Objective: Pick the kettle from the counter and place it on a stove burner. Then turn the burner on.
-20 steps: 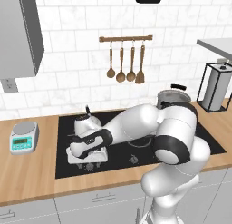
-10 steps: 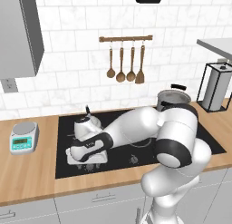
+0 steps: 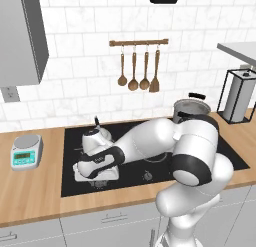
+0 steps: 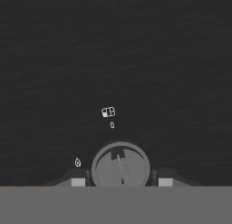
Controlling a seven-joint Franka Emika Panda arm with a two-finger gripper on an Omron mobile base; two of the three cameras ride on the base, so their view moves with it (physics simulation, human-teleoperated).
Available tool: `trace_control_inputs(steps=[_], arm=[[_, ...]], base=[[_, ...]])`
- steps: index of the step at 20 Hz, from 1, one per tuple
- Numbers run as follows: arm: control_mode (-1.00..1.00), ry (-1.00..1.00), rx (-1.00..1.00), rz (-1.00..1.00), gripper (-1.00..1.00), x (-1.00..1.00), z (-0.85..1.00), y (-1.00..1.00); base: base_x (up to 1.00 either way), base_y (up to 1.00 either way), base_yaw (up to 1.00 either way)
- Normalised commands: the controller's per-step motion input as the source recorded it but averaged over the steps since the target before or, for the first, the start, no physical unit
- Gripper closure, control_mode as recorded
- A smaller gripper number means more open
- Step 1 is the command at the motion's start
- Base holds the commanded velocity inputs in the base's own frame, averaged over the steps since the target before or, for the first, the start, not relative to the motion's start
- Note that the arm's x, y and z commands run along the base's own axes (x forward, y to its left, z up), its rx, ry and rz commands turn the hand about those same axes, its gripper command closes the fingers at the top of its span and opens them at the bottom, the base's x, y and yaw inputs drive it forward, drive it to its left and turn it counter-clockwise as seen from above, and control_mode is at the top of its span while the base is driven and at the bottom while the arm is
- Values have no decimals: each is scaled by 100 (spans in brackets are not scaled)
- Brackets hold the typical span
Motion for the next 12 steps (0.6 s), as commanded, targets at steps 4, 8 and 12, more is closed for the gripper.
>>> trace_control_inputs(steps=[4, 8, 12], arm=[[-100, 0, 0, 0, 100, 0, 0, 0], [-100, 0, 0, 1, 100, 0, 0, 0], [-100, 3, 0, 18, 100, -1, 0, 0]], base=[[0, 0, 0], [0, 0, 0], [0, 0, 0]])
